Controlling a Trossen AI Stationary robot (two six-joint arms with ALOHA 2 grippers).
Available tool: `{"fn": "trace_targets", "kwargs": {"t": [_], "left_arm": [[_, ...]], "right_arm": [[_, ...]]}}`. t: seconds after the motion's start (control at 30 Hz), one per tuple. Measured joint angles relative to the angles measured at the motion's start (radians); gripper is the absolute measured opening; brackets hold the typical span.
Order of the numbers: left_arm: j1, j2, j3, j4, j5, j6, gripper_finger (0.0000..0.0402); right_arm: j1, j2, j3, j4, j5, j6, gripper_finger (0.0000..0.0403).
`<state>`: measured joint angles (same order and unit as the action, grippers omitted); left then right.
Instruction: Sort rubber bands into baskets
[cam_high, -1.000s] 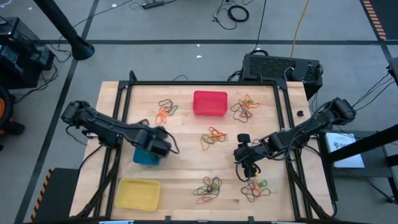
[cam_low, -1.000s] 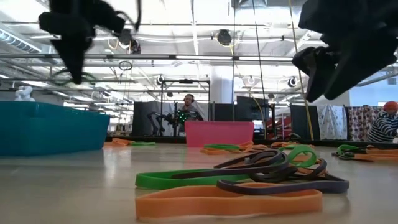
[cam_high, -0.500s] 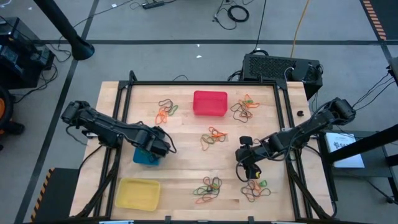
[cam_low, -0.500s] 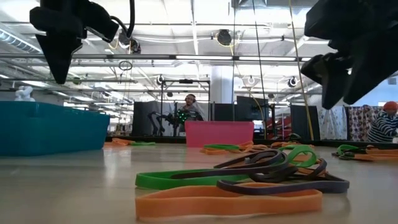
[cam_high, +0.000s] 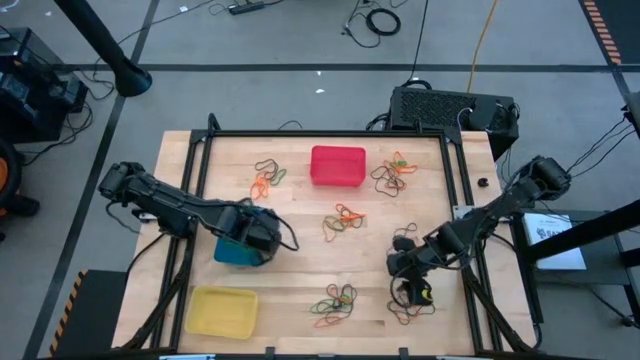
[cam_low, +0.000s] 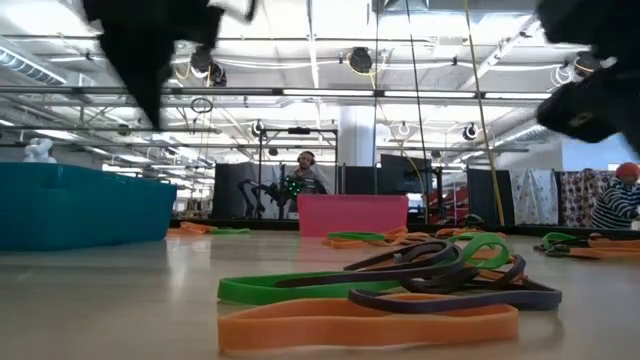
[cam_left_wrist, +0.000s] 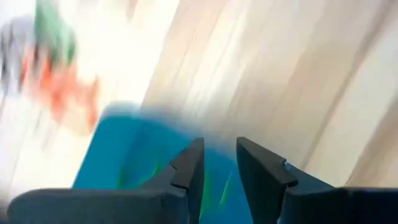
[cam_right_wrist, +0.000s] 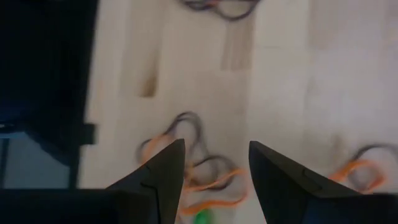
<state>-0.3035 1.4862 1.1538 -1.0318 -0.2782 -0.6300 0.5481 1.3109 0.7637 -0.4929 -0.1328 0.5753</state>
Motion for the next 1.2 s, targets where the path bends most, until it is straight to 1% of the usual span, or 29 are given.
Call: {"fn": "trace_targets", "kwargs": {"t": [0.07, 0.2, 0.27, 0.4, 0.47, 0.5, 0.6, 0.73, 0.87, 1.0, 1.1, 1.2], "left_arm": [[0.000, 0.009, 0.000, 0.159, -0.029, 0.100, 0.0102], [-0.012, 0.047, 0.000, 0.429, -0.037, 0.344, 0.0102], [-0.014, 0.079, 0.000, 0.522, -0.036, 0.440, 0.0102], [-0.009, 0.159, 0.000, 0.650, -0.021, 0.557, 0.0102], [-0.009, 0.206, 0.000, 0.712, -0.012, 0.606, 0.0102], [-0.010, 0.229, 0.000, 0.746, -0.008, 0.627, 0.0103], [-0.010, 0.290, 0.000, 0.835, 0.031, 0.681, 0.0103], [-0.010, 0.357, 0.000, 0.909, 0.068, 0.698, 0.0103], [-0.010, 0.405, 0.000, 0.967, 0.073, 0.696, 0.0103], [-0.010, 0.431, 0.000, 1.026, 0.122, 0.696, 0.0103], [-0.010, 0.432, 0.000, 1.063, 0.146, 0.697, 0.0103], [-0.010, 0.432, 0.000, 1.068, 0.148, 0.705, 0.0103]], "right_arm": [[0.029, 0.000, 0.009, -0.018, -0.005, 0.049, 0.0171], [0.099, 0.000, 0.012, -0.038, -0.005, 0.175, 0.0171], [0.135, 0.000, 0.012, -0.060, -0.005, 0.259, 0.0171], [0.208, 0.000, 0.012, -0.102, 0.004, 0.401, 0.0171], [0.244, 0.000, 0.012, -0.132, 0.028, 0.423, 0.0171], [0.260, 0.000, 0.012, -0.158, 0.053, 0.404, 0.0171], [0.293, 0.000, -0.002, -0.197, 0.095, 0.287, 0.0171], [0.309, 0.001, -0.020, -0.165, 0.130, 0.218, 0.0171], [0.314, 0.001, -0.042, -0.137, 0.162, 0.226, 0.0171], [0.320, 0.001, -0.087, -0.099, 0.161, 0.233, 0.0171], [0.326, 0.001, -0.147, -0.028, 0.158, 0.262, 0.0171], [0.330, 0.001, -0.204, 0.056, 0.158, 0.268, 0.0171]]}}
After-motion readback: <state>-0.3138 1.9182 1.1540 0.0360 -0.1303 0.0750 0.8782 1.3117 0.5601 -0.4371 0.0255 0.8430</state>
